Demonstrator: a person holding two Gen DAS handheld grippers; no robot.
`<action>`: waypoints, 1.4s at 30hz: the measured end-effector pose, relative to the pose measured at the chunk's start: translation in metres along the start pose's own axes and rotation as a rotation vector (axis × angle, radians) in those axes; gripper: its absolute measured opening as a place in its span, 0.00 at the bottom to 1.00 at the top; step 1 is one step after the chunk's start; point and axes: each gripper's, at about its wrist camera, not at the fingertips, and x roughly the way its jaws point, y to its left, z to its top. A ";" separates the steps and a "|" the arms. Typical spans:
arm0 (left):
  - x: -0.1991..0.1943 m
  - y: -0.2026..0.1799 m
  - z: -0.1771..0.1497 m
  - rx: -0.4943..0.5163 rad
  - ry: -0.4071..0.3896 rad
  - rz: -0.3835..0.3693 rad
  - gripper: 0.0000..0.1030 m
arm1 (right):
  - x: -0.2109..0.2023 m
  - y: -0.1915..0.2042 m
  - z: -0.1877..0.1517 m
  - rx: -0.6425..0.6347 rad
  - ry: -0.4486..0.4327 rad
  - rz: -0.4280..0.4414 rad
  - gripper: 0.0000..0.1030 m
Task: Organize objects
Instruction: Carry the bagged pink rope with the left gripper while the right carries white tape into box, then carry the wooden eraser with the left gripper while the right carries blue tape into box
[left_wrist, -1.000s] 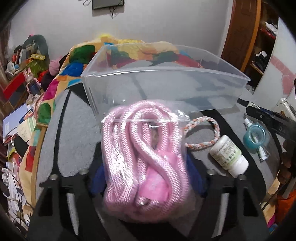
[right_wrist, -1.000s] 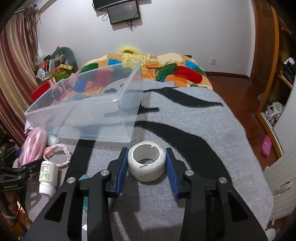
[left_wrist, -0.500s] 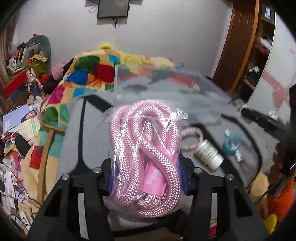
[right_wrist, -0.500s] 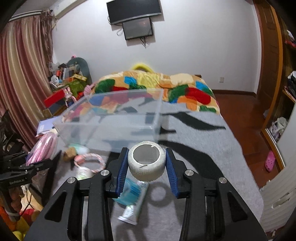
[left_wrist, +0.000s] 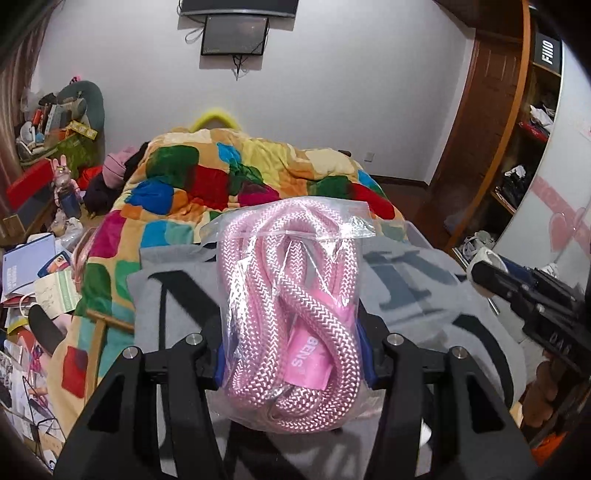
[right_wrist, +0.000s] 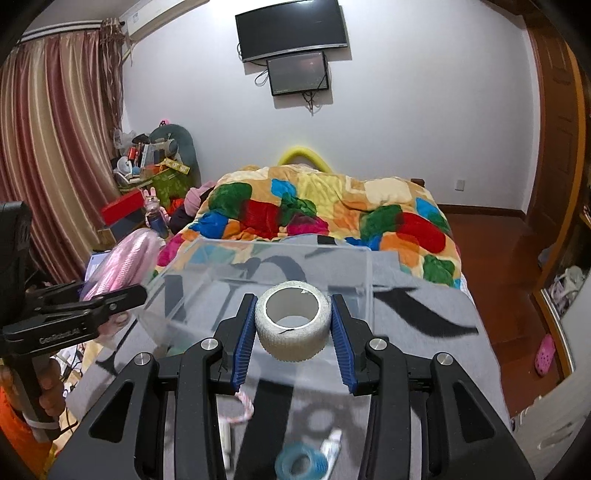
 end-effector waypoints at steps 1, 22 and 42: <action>0.005 0.000 0.005 -0.004 0.010 -0.007 0.51 | 0.005 0.001 0.004 -0.007 0.006 -0.004 0.35; 0.085 -0.013 0.014 0.049 0.237 -0.066 0.57 | 0.112 0.000 0.007 -0.062 0.278 -0.013 0.35; -0.008 -0.009 -0.017 0.150 0.056 0.023 0.89 | 0.017 0.011 -0.008 -0.157 0.097 -0.063 0.69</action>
